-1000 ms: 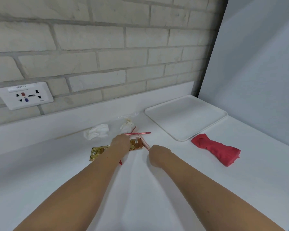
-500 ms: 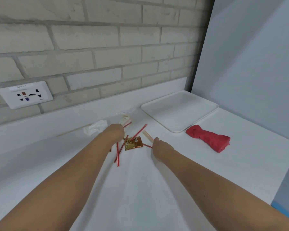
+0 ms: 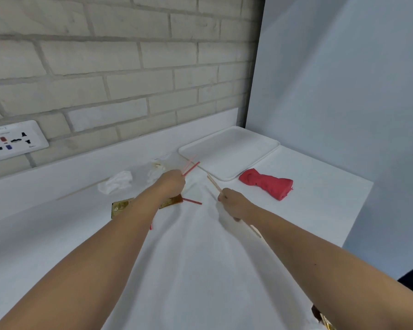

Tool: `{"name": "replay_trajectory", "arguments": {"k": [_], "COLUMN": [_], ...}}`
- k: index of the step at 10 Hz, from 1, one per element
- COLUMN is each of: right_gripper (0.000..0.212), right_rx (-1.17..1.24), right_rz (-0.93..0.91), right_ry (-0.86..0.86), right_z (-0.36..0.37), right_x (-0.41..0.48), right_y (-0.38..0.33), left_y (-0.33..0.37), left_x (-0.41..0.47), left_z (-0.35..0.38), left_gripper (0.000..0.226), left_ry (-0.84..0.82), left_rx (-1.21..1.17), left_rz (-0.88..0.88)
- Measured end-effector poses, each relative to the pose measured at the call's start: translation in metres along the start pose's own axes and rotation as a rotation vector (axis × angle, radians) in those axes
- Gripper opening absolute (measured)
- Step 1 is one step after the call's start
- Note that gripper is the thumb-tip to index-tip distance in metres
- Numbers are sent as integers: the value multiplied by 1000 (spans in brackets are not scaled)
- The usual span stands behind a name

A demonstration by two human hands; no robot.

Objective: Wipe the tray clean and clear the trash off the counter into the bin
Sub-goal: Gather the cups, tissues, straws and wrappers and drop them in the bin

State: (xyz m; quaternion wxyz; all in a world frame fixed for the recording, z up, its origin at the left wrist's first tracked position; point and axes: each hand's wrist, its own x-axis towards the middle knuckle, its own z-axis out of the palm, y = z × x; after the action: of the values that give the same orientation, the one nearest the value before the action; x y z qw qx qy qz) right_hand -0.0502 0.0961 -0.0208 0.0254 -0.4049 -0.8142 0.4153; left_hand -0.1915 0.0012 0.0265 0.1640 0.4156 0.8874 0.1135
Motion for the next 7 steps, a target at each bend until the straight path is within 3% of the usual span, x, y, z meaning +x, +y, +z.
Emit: {"name": "replay_trajectory", "arguments": {"k": [1, 2, 4, 5, 6, 7], "right_gripper": [20, 28, 33, 34, 39, 43], "right_rx": [134, 293, 353, 328, 192, 113], "right_rz": [-60, -44, -147, -187, -174, -147], "right_ry": [17, 45, 161, 188, 321, 431], "right_z": [-13, -27, -63, -84, -106, -126], "right_x": [-14, -23, -55, -76, -94, -111], "right_y": [13, 25, 52, 75, 104, 138], "left_y": [20, 38, 90, 130, 171, 210], "left_x": [-11, -21, -48, -66, -81, -99], "left_z": [15, 25, 40, 59, 86, 116], "left_gripper": [33, 26, 28, 35, 47, 42], "left_ry": [25, -23, -19, -36, -30, -35], "left_rx": [-594, -559, -621, -665, -739, -812], "left_rz": [-50, -2, 51, 124, 168, 211]}}
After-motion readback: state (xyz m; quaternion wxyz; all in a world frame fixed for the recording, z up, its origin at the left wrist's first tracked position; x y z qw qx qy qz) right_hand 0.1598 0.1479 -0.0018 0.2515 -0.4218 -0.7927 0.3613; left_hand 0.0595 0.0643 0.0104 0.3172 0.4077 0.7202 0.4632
